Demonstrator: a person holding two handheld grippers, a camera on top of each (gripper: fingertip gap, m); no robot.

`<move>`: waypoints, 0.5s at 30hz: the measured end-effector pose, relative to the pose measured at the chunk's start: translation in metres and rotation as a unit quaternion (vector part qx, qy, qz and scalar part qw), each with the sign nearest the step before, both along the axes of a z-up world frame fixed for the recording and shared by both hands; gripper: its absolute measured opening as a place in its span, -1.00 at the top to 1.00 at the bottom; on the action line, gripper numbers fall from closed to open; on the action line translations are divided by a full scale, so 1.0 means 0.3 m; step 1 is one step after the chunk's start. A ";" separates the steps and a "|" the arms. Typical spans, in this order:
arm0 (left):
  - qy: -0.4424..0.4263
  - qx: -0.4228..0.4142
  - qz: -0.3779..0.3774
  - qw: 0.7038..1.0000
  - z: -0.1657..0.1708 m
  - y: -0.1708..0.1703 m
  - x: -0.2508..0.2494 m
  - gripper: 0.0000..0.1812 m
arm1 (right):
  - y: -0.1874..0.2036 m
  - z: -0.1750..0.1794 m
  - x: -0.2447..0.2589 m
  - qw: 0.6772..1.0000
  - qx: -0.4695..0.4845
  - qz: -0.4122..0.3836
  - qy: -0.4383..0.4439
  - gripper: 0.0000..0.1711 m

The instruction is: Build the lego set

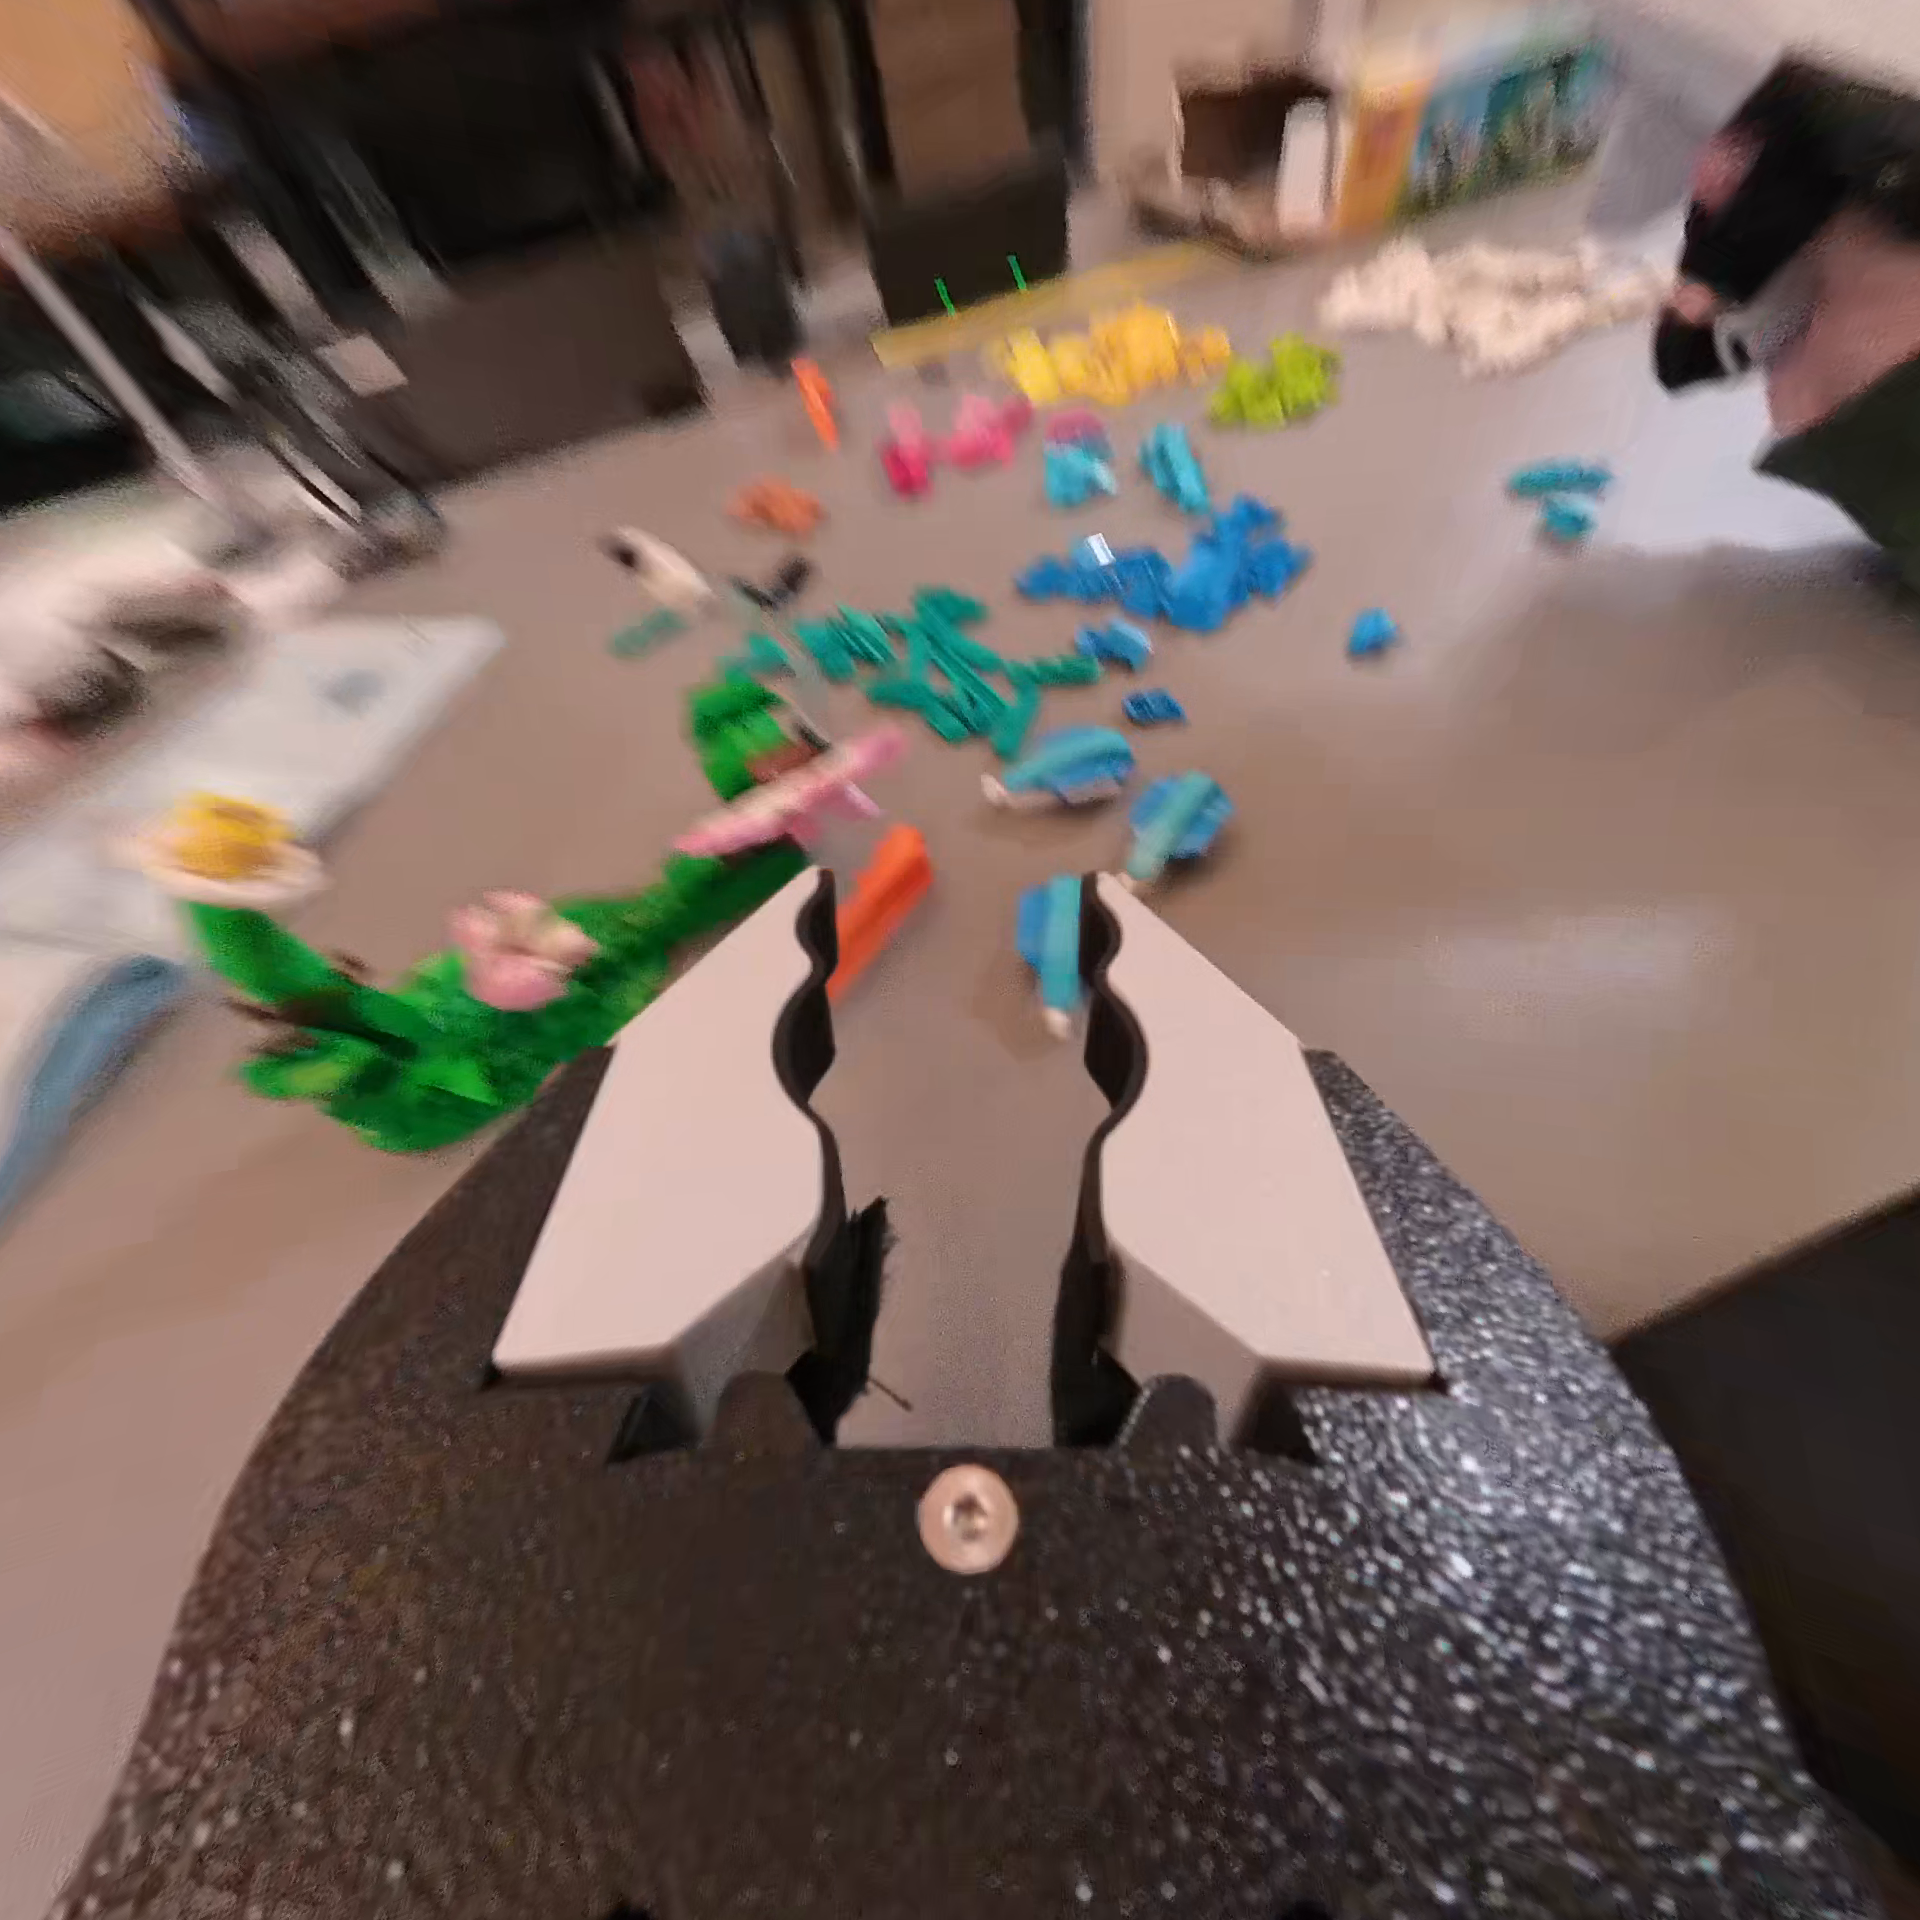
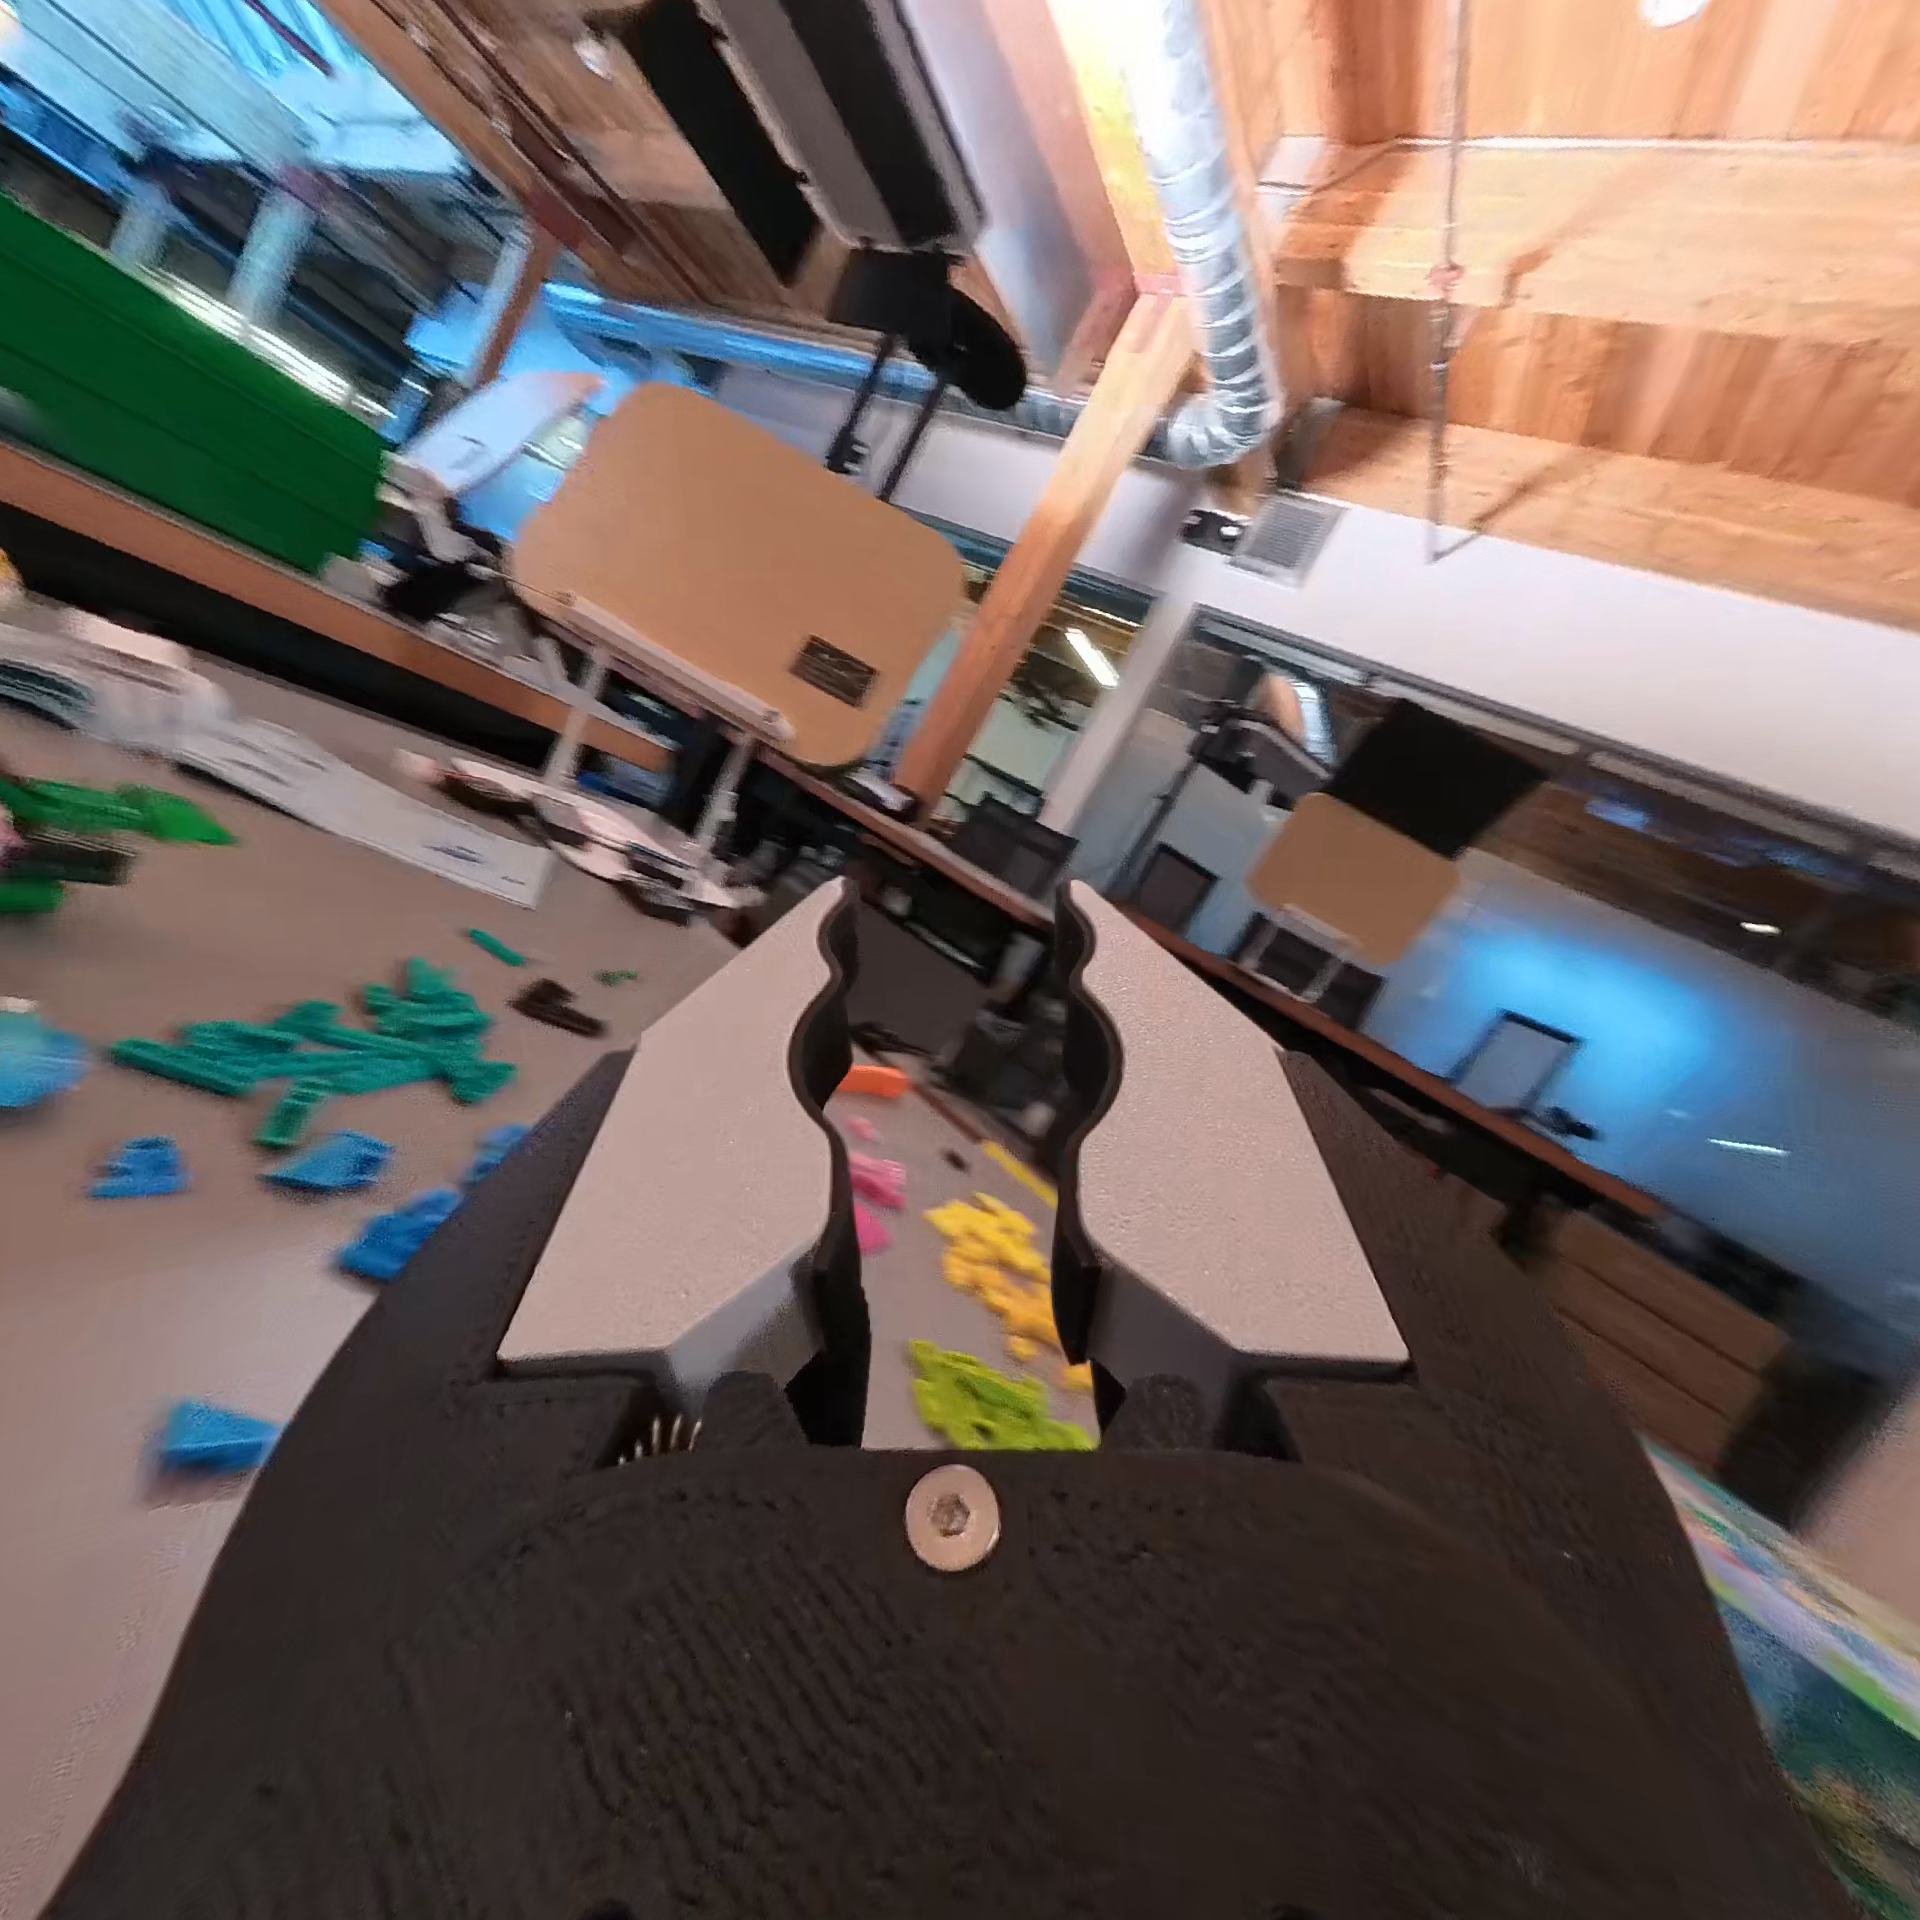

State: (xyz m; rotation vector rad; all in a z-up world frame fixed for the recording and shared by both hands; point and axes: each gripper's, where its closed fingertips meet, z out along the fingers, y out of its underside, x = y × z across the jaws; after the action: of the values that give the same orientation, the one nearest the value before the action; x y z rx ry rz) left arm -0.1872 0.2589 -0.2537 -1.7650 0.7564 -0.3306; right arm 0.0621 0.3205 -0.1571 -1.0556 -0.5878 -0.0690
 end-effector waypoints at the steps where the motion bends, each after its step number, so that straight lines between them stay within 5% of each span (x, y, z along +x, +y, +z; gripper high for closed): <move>1: -0.011 0.060 0.015 0.998 0.054 0.010 -0.032 0.53 | 0.013 0.011 0.054 1.000 0.008 -0.029 0.002 0.54; 4: -0.046 0.197 0.078 0.976 0.169 0.034 -0.123 0.52 | 0.057 -0.009 0.190 0.996 -0.007 -0.093 -0.014 0.60; 8: -0.044 0.240 0.051 0.969 0.153 0.042 -0.048 0.39 | 0.112 -0.069 0.279 0.990 -0.038 -0.137 -0.024 0.68; 15: -0.099 0.245 0.017 0.964 0.181 0.050 -0.018 0.49 | 0.155 -0.074 0.394 0.983 -0.040 -0.178 0.013 0.76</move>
State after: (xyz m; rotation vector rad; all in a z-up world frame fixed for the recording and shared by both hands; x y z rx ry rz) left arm -0.1927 0.2739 -0.1992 -1.2557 0.6014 -0.2646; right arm 0.1804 0.3670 -0.1794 -1.2290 -0.3754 -0.3460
